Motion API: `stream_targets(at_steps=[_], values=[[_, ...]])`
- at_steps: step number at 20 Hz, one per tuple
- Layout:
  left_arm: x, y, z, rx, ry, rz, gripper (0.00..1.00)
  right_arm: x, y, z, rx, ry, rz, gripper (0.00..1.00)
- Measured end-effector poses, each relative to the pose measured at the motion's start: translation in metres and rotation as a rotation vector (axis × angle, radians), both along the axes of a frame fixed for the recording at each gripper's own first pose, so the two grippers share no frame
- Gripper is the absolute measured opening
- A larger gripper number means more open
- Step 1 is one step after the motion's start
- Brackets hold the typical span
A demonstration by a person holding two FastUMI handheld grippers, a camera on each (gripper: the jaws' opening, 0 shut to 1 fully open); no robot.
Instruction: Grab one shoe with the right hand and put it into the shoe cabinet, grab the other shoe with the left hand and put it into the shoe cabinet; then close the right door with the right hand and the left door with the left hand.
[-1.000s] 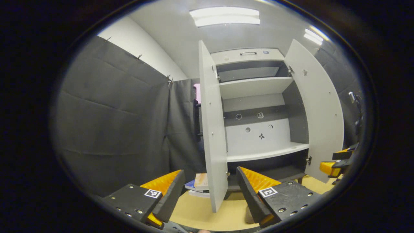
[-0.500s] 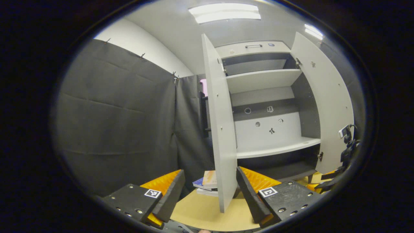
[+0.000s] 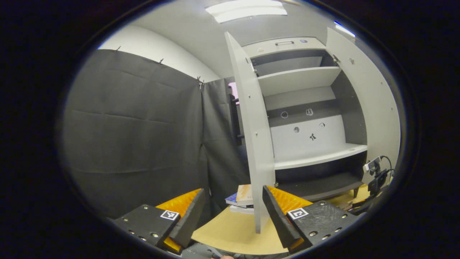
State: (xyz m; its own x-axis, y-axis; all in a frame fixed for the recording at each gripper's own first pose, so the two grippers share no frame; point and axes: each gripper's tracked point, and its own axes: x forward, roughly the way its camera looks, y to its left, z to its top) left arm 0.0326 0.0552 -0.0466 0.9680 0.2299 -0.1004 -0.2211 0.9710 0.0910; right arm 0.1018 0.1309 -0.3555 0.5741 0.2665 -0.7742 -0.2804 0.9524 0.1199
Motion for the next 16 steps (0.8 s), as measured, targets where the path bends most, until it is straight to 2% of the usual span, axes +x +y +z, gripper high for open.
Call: stream_targets(at_steps=[1, 2, 3, 4, 5, 6, 9, 11, 12, 13, 14, 16], values=[[0.001, 0.001, -0.001, 0.003, 0.007, 0.004, 0.93, -0.001, 0.002, -0.006, -0.002, 0.019, 0.004, 0.88], [0.001, 0.002, -0.001, 0.005, 0.010, 0.008, 0.93, -0.004, 0.002, -0.010, -0.009, 0.032, 0.003, 0.82], [0.002, 0.004, 0.001, 0.007, 0.009, 0.013, 0.94, -0.007, 0.004, -0.016, -0.012, 0.046, 0.005, 0.80], [0.001, 0.004, 0.003, 0.009, 0.006, 0.018, 0.96, -0.008, 0.004, -0.021, -0.022, 0.061, 0.006, 0.72], [0.001, 0.005, 0.004, 0.010, 0.002, 0.021, 0.97, -0.010, 0.004, -0.028, -0.038, 0.078, 0.010, 0.72], [0.000, 0.006, 0.004, 0.012, -0.002, 0.024, 0.99, -0.011, 0.004, -0.034, -0.056, 0.091, 0.014, 0.80], [-0.002, 0.006, 0.001, 0.011, 0.008, 0.027, 1.00, -0.012, 0.003, -0.047, -0.111, 0.112, 0.024, 0.80], [-0.002, 0.007, 0.001, 0.013, 0.014, 0.030, 1.00, -0.010, -0.002, -0.049, -0.140, 0.111, 0.002, 0.67], [-0.003, 0.008, 0.002, 0.015, 0.011, 0.036, 1.00, -0.008, -0.004, -0.057, -0.151, 0.123, -0.010, 0.41], [-0.003, 0.008, 0.003, 0.015, 0.006, 0.038, 1.00, -0.009, -0.004, -0.055, -0.149, 0.130, -0.013, 0.45], [-0.003, 0.008, 0.003, 0.014, 0.002, 0.037, 1.00, -0.007, -0.009, -0.059, -0.177, 0.126, -0.011, 0.42], [-0.005, 0.008, 0.004, 0.012, 0.000, 0.029, 1.00, -0.007, -0.010, -0.055, -0.164, 0.130, -0.024, 0.17]])
